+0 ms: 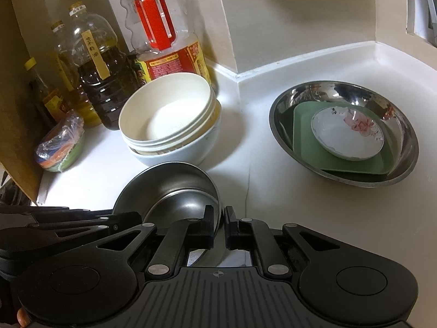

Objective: Organize plates and bowls
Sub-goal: 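Lift the steel pot with the left gripper and carry it over the bowl stack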

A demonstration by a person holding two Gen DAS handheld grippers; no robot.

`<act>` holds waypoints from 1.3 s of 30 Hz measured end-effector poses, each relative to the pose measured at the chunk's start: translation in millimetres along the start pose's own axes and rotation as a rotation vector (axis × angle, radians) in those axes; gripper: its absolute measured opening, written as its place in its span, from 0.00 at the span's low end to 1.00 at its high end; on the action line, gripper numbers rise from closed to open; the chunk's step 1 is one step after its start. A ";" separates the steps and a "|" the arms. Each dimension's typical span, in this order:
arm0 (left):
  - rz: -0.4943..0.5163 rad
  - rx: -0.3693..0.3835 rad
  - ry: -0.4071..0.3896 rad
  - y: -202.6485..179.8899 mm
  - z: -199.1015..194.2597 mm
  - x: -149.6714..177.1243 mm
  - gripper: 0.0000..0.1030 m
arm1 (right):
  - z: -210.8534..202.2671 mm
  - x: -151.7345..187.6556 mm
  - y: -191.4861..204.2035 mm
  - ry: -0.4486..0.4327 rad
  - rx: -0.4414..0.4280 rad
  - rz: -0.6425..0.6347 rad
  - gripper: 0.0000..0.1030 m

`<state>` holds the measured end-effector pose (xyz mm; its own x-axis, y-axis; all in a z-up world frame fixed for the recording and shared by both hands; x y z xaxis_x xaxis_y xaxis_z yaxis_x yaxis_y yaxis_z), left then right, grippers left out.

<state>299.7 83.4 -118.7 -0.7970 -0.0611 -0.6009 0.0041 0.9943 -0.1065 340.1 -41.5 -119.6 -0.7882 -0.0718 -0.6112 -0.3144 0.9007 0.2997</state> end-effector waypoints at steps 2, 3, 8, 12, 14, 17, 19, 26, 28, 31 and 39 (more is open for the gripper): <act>0.001 0.002 -0.003 -0.8 -3.9 0.8 0.10 | -4.2 -0.1 0.7 -0.004 -0.003 0.000 0.07; 0.000 0.002 -0.006 -1.5 -6.3 1.3 0.10 | -6.3 -0.4 1.1 -0.006 -0.006 0.000 0.07; 0.002 0.004 -0.025 -4.7 -20.7 1.7 0.10 | -20.8 -2.2 4.7 -0.019 -0.018 -0.003 0.06; 0.007 0.004 -0.047 -7.8 -32.7 -3.1 0.10 | -33.3 -7.1 6.9 -0.037 -0.029 -0.006 0.06; 0.008 0.007 -0.060 -9.3 -38.0 -6.5 0.10 | -39.2 -11.0 7.9 -0.052 -0.034 -0.006 0.06; 0.012 0.006 -0.084 -10.7 -45.8 -14.2 0.10 | -47.8 -18.9 9.9 -0.075 -0.045 -0.009 0.06; 0.015 0.005 -0.100 -10.3 -49.7 -21.5 0.10 | -51.8 -25.6 12.0 -0.091 -0.050 -0.018 0.06; 0.021 0.000 -0.170 -6.8 -62.4 -55.5 0.11 | -58.0 -61.6 17.3 -0.149 -0.078 -0.022 0.06; 0.024 -0.002 -0.188 -5.3 -63.1 -65.7 0.11 | -58.5 -72.7 19.4 -0.169 -0.082 -0.027 0.06; 0.010 -0.002 -0.205 -0.8 -60.8 -80.3 0.11 | -54.8 -90.5 21.8 -0.190 -0.092 -0.024 0.06; 0.001 -0.027 -0.224 10.1 -47.9 -106.6 0.11 | -32.5 -120.1 21.8 -0.195 -0.108 -0.009 0.06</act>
<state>355.8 104.2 -17.7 -0.6429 -0.0747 -0.7623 -0.0136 0.9962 -0.0861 410.8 -27.2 -15.8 -0.6713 0.0138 -0.7410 -0.3842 0.8486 0.3638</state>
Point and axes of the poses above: each gripper's, at about its wrist camera, not at the fingertips, and z roughly the way its jaws point, y to its left, x to its underside, the point moved 7 cm from there along z, roughly the way its jaws point, and after that the axes turned 5 degrees about z, right-handed, at the moved point
